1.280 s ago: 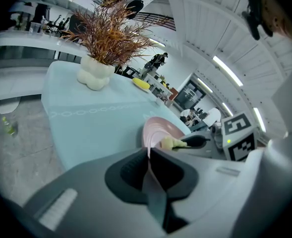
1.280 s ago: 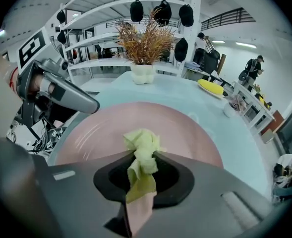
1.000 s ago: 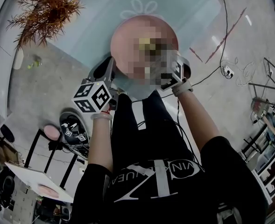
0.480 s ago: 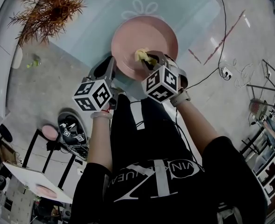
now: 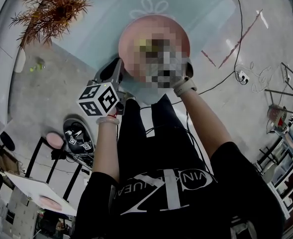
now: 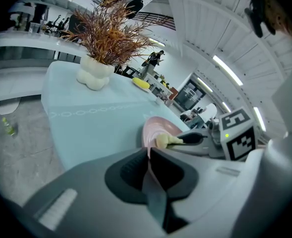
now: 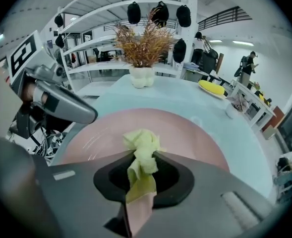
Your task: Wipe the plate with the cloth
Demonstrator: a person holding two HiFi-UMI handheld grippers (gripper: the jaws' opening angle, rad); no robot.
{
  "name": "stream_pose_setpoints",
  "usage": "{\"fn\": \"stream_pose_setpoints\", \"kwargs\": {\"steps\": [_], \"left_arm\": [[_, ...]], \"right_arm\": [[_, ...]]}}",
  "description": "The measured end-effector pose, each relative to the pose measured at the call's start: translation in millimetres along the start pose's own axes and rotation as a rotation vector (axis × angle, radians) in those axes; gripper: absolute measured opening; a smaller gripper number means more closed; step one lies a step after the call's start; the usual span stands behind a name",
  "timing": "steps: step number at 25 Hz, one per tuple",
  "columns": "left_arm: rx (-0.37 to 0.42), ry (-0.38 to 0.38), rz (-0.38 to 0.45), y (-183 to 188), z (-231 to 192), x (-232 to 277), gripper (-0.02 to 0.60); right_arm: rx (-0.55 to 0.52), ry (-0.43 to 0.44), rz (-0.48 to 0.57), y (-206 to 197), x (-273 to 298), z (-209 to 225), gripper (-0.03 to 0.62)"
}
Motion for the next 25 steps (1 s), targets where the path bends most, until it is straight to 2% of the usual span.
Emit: {"fn": "stream_pose_setpoints", "kwargs": {"steps": [5,12,16,20,22,25], "left_arm": [[-0.005,-0.014,-0.006,1,1,0,0.000],[0.012,-0.016,-0.019,-3,4,-4,0.000],[0.062,-0.021,-0.032,0,7,-4,0.000],[0.085,-0.035,-0.041,-1,18,-10,0.000],[0.110,-0.050,-0.040,3,24,-13,0.000],[0.205,-0.066,-0.033,14,38,-18,0.000]], "right_arm": [[0.093,-0.038,-0.012,-9,-5,17,0.075],[0.102,-0.046,-0.068,-39,-20,5,0.075],[0.106,-0.051,-0.084,-48,-25,2,0.075],[0.102,-0.006,-0.115,-61,-35,-3,0.077],[0.129,0.008,-0.097,-68,-44,-1,0.077],[0.205,0.010,-0.021,-72,-62,6,0.077]]}}
Point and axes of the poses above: the fingertips, and each gripper's own axes: x forward along the fingers, z to its right, y out of its top, the point moved 4 cm from there along -x, backward along the fingers, and after that the axes turned 9 degrees about -z, right-handed, at the moved point
